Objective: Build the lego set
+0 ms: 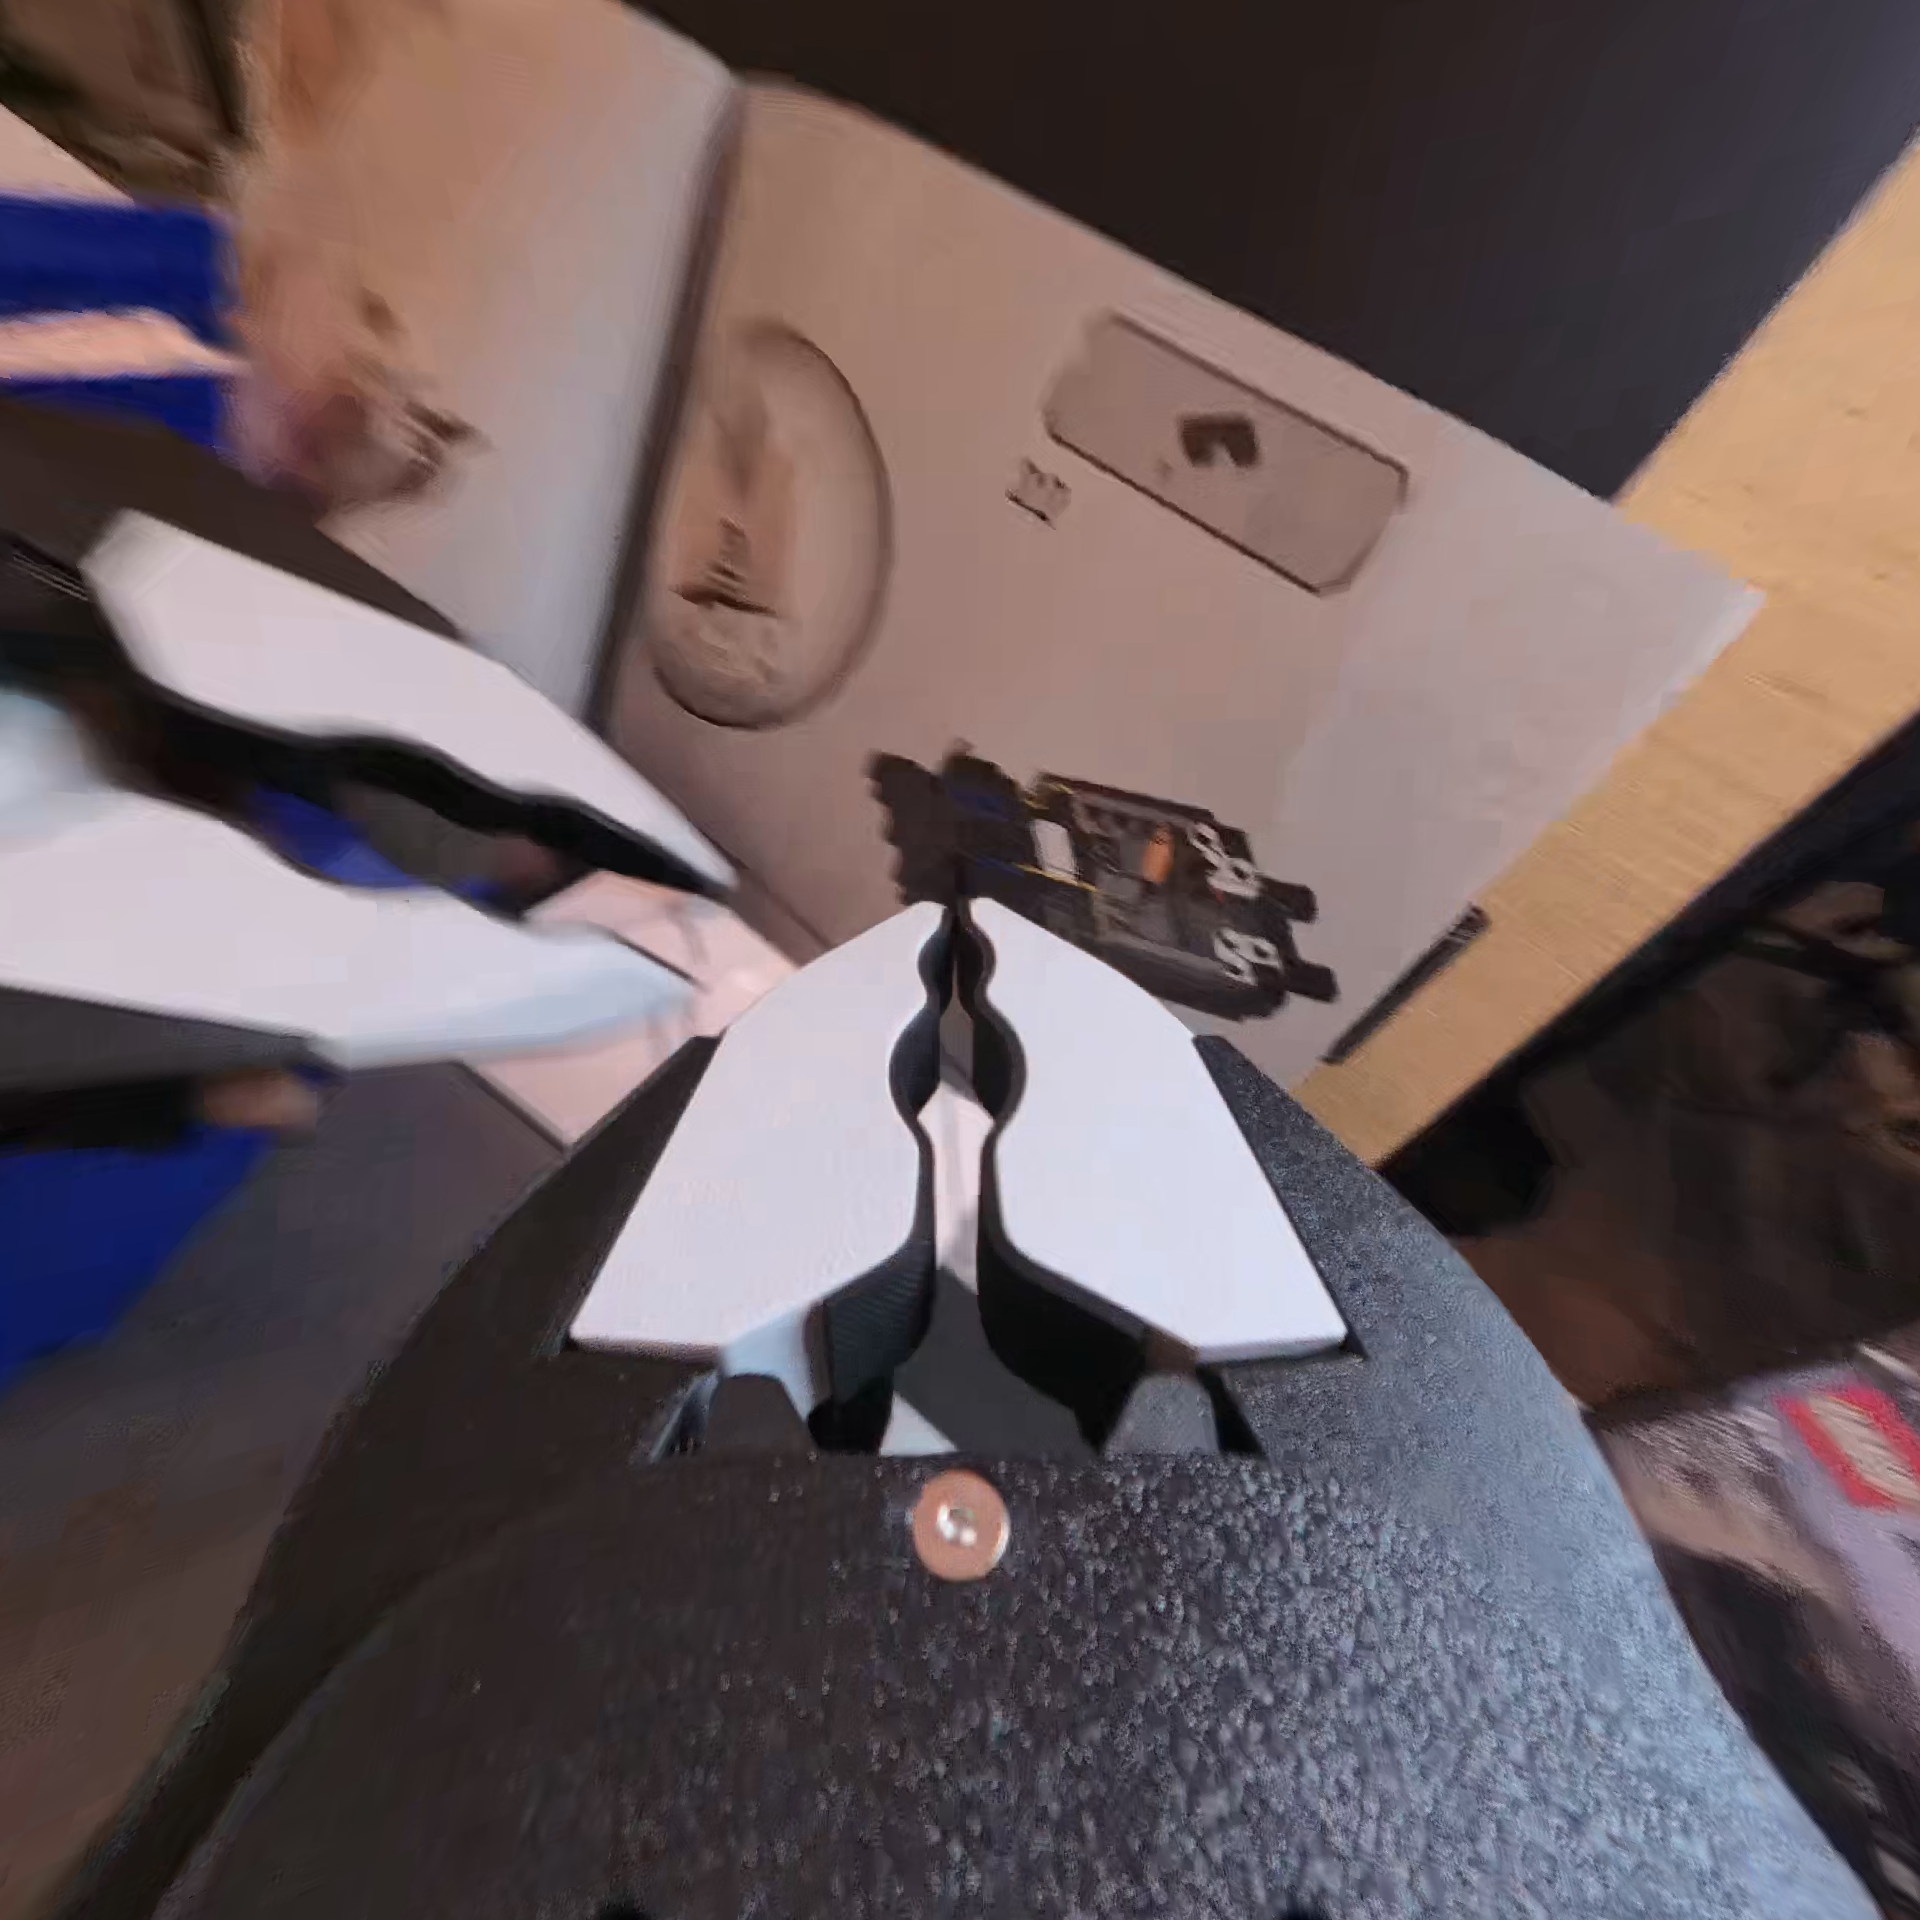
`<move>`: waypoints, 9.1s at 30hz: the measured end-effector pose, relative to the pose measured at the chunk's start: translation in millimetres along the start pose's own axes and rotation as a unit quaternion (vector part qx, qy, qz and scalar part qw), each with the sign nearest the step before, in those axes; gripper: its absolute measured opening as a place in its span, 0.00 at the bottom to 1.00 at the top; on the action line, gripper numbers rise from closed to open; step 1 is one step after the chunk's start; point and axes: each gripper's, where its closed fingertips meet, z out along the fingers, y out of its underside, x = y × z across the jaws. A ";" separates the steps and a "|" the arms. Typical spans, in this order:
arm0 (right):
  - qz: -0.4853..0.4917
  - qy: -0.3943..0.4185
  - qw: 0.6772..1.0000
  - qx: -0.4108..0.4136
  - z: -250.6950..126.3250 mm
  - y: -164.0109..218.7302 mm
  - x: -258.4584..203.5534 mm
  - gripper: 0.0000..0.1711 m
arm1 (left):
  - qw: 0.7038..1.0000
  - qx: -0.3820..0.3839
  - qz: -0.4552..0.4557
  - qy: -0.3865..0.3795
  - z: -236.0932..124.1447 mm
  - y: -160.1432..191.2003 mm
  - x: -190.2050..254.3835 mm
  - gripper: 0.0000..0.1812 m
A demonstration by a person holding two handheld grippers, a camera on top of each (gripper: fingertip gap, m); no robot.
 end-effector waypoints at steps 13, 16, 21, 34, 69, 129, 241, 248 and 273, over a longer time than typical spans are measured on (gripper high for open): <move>-0.022 0.159 0.987 0.028 -2.0 36.4 59.4 0.00 | 0.983 0.029 -0.150 -0.099 -51.2 40.5 -113.1 0.00; -0.014 0.169 0.985 0.025 -3.8 44.7 56.6 0.00 | 0.983 0.027 -0.141 -0.116 -52.8 45.8 -110.5 0.00; 0.008 0.138 0.989 0.044 -34.5 45.5 48.4 0.00 | 0.985 0.016 -0.119 -0.121 -63.4 40.1 -103.9 0.03; -0.074 -0.008 0.940 -0.334 -133.1 258.7 113.8 0.23 | 0.990 0.089 -0.109 -0.023 -139.8 -4.7 5.0 0.05; -0.212 -0.001 0.970 0.117 -264.3 74.6 -149.6 0.10 | 0.872 0.061 -0.435 0.214 -324.2 95.0 137.9 0.00; 0.172 -0.020 0.925 -0.338 -82.6 267.5 105.1 0.44 | 0.982 -0.023 -0.160 0.094 -248.1 141.5 162.3 0.02; -0.047 -0.328 0.906 -0.265 -151.0 188.6 -175.7 0.24 | 0.974 -0.102 -0.171 0.104 -262.8 169.2 157.8 0.23; -0.020 -0.336 0.898 -0.284 -130.1 194.9 -187.7 0.07 | 0.974 -0.098 -0.174 0.104 -264.9 169.6 157.6 0.22; -0.131 -0.485 0.842 -0.198 -228.6 184.9 -279.4 0.28 | 0.973 -0.107 -0.171 0.115 -262.0 174.2 162.9 0.21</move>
